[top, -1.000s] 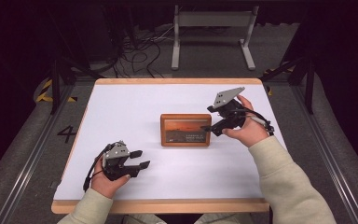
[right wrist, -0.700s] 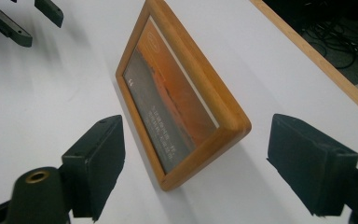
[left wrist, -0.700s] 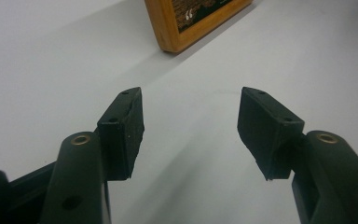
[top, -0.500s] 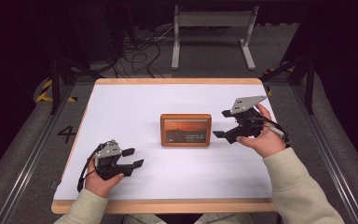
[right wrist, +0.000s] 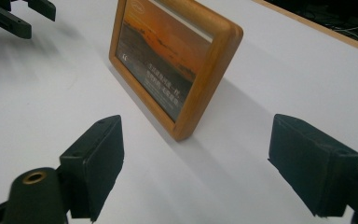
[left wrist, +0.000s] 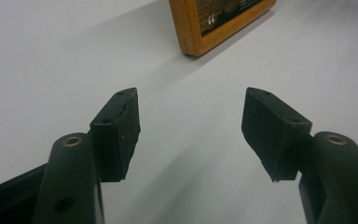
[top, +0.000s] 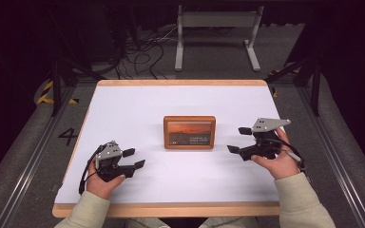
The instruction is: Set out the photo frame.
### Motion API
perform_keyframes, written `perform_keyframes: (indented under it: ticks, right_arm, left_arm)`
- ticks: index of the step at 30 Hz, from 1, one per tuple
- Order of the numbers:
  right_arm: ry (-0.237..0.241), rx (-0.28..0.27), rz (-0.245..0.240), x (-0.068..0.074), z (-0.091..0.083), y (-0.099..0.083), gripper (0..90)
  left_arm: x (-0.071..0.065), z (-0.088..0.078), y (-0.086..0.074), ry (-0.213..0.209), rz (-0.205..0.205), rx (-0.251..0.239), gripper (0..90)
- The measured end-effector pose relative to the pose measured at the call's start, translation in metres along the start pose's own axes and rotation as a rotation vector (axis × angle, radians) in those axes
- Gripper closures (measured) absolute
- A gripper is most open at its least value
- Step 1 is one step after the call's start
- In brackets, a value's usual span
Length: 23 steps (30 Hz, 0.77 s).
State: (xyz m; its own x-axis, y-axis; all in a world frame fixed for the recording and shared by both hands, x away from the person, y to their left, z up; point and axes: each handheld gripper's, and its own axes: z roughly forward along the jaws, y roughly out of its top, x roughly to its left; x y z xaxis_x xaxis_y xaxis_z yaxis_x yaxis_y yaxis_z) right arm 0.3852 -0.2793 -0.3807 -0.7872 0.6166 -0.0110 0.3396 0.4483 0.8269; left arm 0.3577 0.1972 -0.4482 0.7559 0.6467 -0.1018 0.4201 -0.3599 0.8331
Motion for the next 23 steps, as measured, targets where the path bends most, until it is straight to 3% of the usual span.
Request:
perform_keyframes:
  ticks: [5,12,23]
  right_arm:
    - [-0.011,-0.033,0.053,-0.001,0.001,-0.021,19.5]
    - [-0.024,0.008,0.086,-0.001,0.010,-0.057,19.7]
    - [-0.019,0.026,0.075,-0.001,0.017,-0.063,18.8]
  left_arm:
    - [0.000,-0.001,0.000,0.000,0.004,-0.011,37.4]
    - [0.002,-0.001,-0.001,0.019,0.015,-0.010,37.4]
    - [0.004,0.000,-0.001,0.019,0.006,-0.014,35.9]
